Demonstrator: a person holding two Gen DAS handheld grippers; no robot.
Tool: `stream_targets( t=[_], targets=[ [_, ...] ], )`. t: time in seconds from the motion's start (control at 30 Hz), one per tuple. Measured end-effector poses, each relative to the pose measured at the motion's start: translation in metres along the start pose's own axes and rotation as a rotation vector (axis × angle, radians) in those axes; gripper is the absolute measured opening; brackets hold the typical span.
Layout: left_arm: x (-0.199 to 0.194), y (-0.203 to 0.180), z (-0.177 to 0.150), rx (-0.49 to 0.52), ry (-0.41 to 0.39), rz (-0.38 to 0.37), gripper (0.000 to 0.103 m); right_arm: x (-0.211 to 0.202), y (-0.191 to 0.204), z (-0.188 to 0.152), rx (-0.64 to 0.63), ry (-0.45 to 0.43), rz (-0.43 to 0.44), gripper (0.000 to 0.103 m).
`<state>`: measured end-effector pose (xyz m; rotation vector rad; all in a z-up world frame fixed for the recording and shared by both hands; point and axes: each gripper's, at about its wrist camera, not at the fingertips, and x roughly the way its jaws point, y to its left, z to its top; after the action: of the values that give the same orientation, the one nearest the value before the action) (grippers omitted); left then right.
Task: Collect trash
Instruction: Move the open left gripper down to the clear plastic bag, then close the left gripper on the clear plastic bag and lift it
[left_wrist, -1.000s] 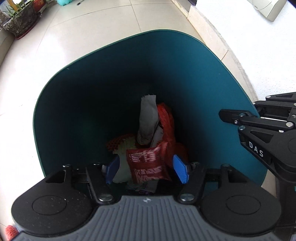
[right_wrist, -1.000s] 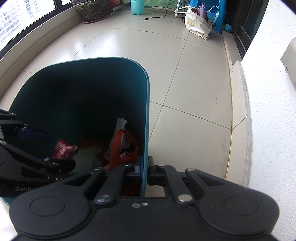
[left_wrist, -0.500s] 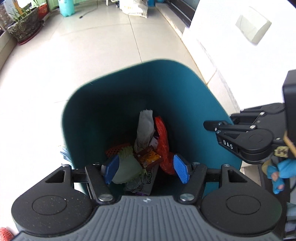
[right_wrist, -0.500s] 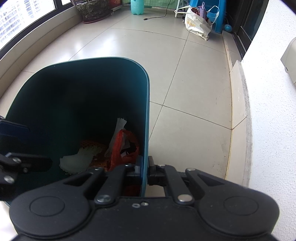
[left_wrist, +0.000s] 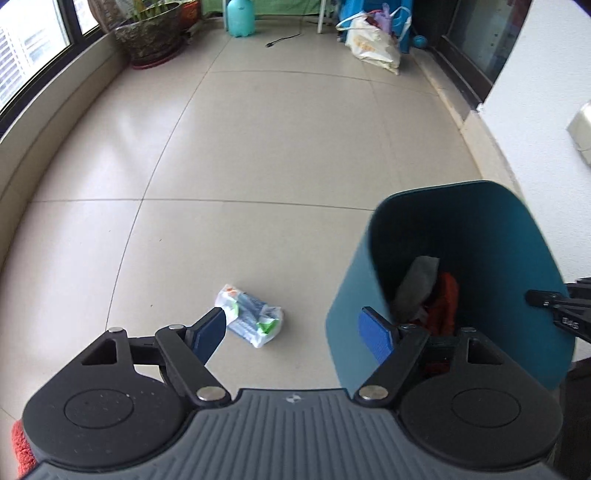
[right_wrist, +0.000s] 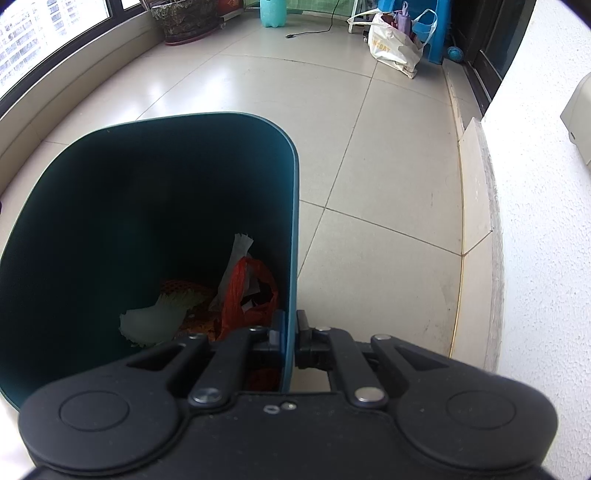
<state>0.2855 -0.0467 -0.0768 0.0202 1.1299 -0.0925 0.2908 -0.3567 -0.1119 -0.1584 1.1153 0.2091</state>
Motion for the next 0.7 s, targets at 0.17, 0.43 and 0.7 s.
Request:
stream_targets(
  t=[0.17,0.43,0.7],
  targets=[
    [0.060,0.039,-0.003,-0.125,0.072,0.033,0.078,0.001,0.001,0.000,-0.009,0.002,-0.004,0.005],
    [0.156,0.086,-0.002,-0.368,0.148,-0.110,0.078,0.004,0.006,0.001,-0.028,0.013,-0.018,0.005],
    [0.226,0.104,-0.022,-0.449,0.201,-0.088,0.078,0.006,0.013,0.002,-0.047,0.029,-0.042,0.007]
  ],
)
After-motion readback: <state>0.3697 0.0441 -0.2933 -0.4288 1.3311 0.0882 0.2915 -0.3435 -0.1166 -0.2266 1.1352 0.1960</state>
